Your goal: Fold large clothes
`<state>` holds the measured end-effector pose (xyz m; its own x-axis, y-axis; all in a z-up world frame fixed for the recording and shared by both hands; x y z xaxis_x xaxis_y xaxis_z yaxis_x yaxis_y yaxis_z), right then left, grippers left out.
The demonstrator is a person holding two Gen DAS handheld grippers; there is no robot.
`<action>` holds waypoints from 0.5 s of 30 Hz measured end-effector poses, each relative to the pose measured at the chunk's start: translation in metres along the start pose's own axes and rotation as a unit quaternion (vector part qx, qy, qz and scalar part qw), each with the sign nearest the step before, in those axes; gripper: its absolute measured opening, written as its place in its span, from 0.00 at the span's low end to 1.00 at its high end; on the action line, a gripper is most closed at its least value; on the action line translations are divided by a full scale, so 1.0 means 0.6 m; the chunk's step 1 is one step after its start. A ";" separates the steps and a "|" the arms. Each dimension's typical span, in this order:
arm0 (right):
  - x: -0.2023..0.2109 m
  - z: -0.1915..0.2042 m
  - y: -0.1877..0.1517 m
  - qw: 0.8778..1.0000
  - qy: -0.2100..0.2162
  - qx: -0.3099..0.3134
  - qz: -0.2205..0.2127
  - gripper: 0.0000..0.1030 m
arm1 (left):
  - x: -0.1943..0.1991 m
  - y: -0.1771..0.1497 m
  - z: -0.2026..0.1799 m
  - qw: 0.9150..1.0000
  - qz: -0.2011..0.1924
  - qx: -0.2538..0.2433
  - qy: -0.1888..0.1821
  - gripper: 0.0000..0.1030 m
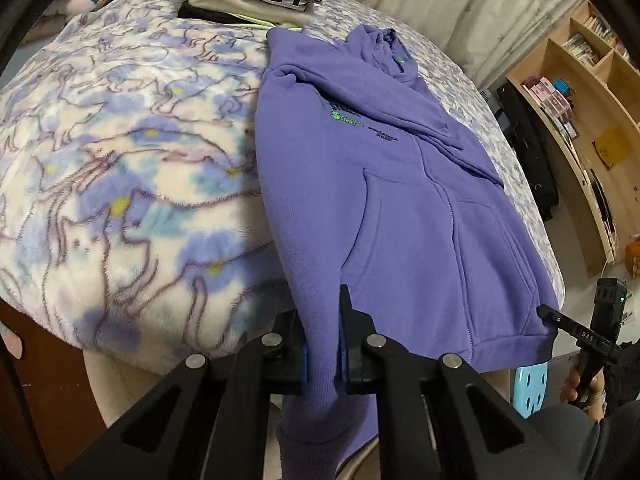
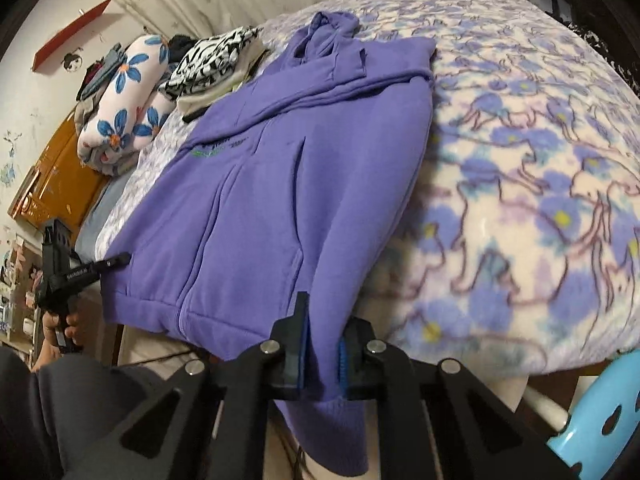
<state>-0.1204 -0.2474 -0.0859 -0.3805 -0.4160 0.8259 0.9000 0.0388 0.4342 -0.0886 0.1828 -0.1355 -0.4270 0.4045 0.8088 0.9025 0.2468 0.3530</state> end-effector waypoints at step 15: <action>0.055 -0.060 0.231 0.980 0.087 -0.113 -0.140 0.10 | 0.023 0.228 -0.063 0.991 -0.083 0.052 -0.091 0.08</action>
<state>-0.0009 -0.2884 -0.0112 -0.5955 -0.5306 0.6032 0.7967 -0.2938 0.5281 0.0313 0.1887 -0.0580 -0.5809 0.4997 0.6425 0.8121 0.4092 0.4160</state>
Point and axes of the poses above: each gripper's, at about its wrist camera, not at the fingertips, and x roughly against the way its jaws point, z to its left, y to its top, the point moved 2 cm from there along -x, roughly the way its jaws point, and after that the axes turned 5 degrees about x, right-handed, at the moved point
